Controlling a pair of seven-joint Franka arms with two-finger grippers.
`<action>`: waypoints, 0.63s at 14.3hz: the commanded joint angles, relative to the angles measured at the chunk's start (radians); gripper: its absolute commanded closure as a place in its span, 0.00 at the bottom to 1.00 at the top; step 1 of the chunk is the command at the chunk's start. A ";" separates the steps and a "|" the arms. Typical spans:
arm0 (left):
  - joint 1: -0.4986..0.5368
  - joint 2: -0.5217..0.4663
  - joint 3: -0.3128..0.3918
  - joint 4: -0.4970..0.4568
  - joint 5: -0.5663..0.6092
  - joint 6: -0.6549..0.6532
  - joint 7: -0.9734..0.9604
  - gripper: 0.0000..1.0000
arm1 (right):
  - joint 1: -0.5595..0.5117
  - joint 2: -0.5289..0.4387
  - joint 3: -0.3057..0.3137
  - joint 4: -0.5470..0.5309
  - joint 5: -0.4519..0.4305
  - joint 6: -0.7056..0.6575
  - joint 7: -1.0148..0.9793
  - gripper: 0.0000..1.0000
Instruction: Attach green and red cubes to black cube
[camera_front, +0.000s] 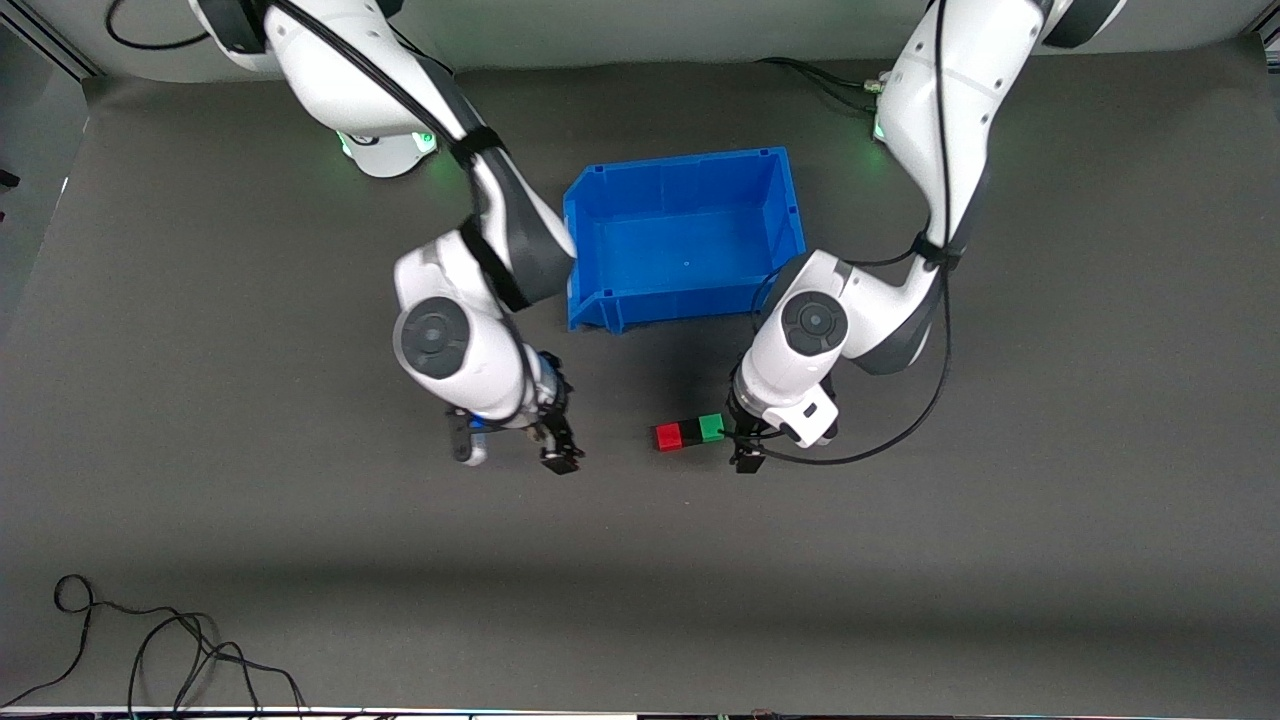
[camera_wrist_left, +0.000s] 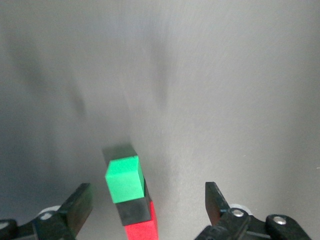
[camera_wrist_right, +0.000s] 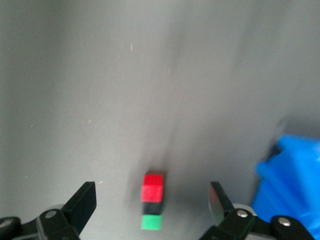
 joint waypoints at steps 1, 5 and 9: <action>0.058 -0.098 0.012 -0.032 0.069 -0.092 0.089 0.00 | 0.011 -0.101 -0.083 -0.073 -0.021 -0.107 -0.213 0.00; 0.118 -0.165 0.042 -0.048 0.124 -0.232 0.377 0.00 | 0.015 -0.267 -0.170 -0.196 -0.093 -0.172 -0.488 0.00; 0.233 -0.231 0.044 -0.052 0.130 -0.296 0.676 0.00 | 0.010 -0.399 -0.183 -0.230 -0.266 -0.256 -0.677 0.00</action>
